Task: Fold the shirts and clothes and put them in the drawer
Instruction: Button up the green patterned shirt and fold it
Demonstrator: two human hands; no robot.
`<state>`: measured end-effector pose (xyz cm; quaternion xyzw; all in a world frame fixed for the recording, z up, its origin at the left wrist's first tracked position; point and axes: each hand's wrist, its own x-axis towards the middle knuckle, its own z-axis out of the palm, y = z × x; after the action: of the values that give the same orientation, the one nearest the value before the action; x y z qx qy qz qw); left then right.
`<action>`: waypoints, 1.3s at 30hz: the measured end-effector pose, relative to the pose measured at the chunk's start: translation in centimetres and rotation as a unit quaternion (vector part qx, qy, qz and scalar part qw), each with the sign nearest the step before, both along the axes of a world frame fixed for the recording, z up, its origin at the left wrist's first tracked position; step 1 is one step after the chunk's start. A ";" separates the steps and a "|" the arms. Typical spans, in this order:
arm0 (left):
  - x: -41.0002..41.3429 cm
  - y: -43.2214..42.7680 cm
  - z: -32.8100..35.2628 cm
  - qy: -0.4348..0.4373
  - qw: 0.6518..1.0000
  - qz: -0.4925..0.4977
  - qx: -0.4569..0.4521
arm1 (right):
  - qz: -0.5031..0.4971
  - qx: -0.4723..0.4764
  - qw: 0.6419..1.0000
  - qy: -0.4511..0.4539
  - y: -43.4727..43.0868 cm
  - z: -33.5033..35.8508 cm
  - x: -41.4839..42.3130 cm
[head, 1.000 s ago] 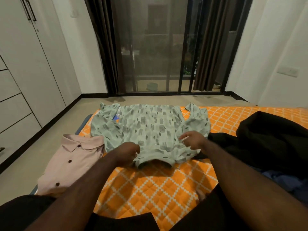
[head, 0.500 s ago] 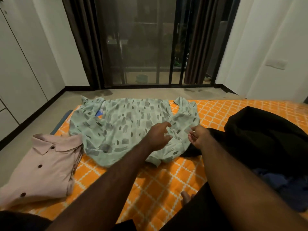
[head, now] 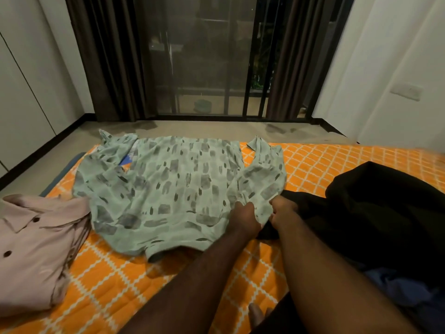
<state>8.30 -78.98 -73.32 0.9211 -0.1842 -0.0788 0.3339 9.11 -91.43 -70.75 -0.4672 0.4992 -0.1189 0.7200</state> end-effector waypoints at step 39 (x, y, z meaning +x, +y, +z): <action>8.0 0.0 3.9 0.234 0.944 -0.013 -0.231 | 0.130 0.044 0.984 -0.116 0.7 -1.1 3.0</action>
<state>16.26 -78.98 -69.38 0.7716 -0.1258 -0.2517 0.5705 12.09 -90.73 -71.83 -0.4792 0.3522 -0.0559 0.8020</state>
